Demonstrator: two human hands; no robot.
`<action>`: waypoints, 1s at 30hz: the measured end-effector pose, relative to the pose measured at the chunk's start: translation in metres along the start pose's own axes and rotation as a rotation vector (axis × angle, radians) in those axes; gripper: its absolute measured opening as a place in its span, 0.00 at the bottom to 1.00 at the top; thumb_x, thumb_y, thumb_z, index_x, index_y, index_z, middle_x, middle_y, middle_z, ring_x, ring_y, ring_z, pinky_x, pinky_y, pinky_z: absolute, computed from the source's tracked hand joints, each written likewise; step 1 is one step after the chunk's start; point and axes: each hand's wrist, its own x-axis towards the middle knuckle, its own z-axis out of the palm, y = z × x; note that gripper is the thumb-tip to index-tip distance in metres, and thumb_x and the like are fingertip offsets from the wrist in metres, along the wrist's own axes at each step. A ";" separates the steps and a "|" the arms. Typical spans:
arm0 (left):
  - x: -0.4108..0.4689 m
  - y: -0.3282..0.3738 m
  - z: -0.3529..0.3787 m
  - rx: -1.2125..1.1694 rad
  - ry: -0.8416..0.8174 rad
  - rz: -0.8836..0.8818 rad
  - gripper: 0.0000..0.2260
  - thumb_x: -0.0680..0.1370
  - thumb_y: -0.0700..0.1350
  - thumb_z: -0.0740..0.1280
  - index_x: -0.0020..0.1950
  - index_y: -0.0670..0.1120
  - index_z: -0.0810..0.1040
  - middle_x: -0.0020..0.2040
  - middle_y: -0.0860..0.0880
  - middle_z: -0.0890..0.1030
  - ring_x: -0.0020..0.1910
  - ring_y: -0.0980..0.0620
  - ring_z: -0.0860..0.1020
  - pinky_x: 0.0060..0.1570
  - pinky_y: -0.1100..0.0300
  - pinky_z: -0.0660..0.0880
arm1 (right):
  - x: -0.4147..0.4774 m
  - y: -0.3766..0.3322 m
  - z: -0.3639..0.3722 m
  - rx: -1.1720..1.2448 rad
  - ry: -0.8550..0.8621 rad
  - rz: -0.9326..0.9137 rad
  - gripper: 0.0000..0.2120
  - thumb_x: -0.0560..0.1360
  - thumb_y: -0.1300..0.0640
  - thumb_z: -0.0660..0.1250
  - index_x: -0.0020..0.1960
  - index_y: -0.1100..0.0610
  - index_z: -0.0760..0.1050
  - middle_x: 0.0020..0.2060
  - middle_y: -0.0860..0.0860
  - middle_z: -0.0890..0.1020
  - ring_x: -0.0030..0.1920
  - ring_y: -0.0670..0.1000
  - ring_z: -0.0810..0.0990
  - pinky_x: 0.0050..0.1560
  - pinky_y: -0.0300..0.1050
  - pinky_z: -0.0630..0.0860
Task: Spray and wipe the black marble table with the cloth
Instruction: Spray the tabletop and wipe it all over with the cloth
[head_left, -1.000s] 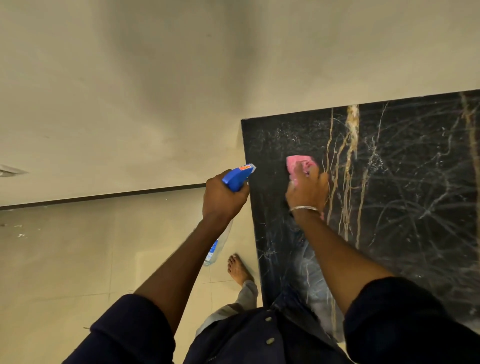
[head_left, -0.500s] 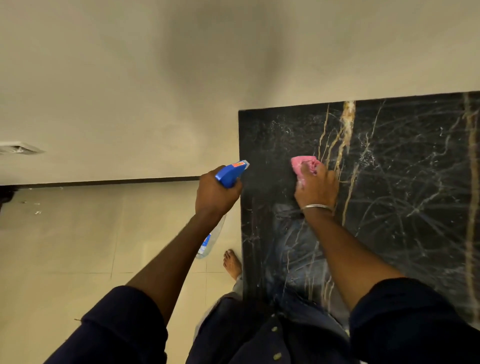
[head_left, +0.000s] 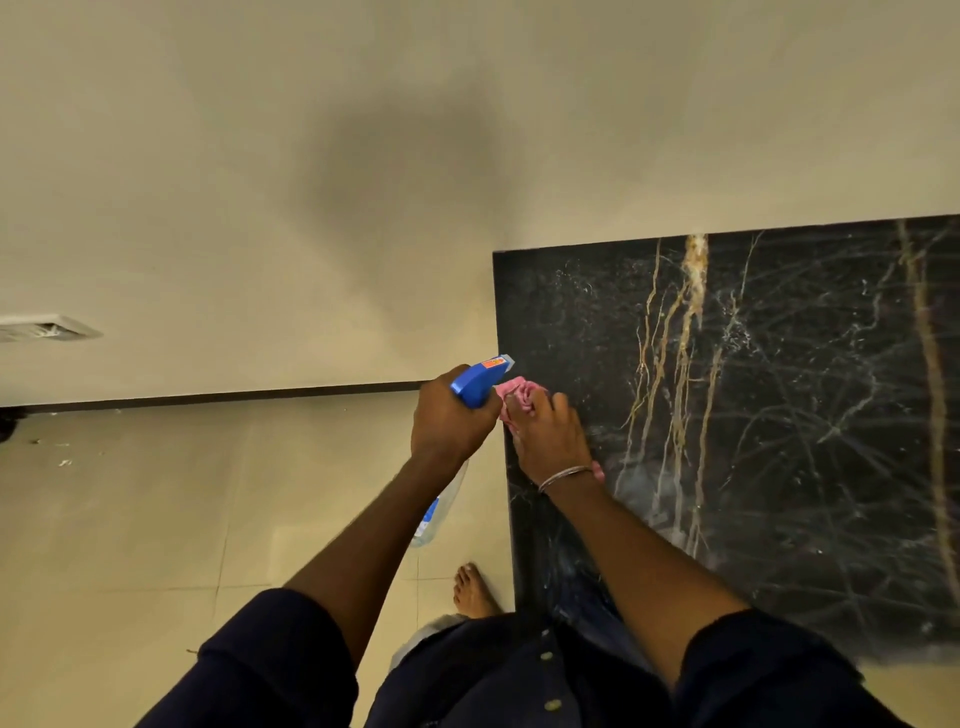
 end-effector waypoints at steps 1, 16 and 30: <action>-0.001 -0.001 -0.002 -0.002 -0.010 0.008 0.05 0.74 0.44 0.70 0.43 0.50 0.75 0.30 0.53 0.72 0.30 0.54 0.71 0.35 0.61 0.72 | 0.000 0.003 0.000 0.036 -0.010 -0.006 0.22 0.74 0.55 0.67 0.67 0.52 0.69 0.58 0.57 0.75 0.51 0.56 0.74 0.50 0.49 0.75; -0.022 0.025 0.007 -0.020 -0.232 0.087 0.07 0.71 0.44 0.72 0.39 0.48 0.75 0.28 0.52 0.71 0.28 0.54 0.72 0.33 0.61 0.72 | -0.066 0.070 -0.065 2.286 -0.004 0.762 0.31 0.68 0.52 0.73 0.67 0.64 0.71 0.55 0.62 0.81 0.50 0.58 0.82 0.56 0.54 0.77; -0.020 0.009 0.011 0.055 -0.279 0.076 0.08 0.72 0.47 0.73 0.45 0.46 0.76 0.31 0.51 0.73 0.29 0.54 0.73 0.34 0.63 0.72 | -0.063 0.061 -0.067 2.180 0.087 0.838 0.28 0.73 0.53 0.68 0.69 0.64 0.68 0.54 0.61 0.80 0.47 0.57 0.82 0.47 0.50 0.82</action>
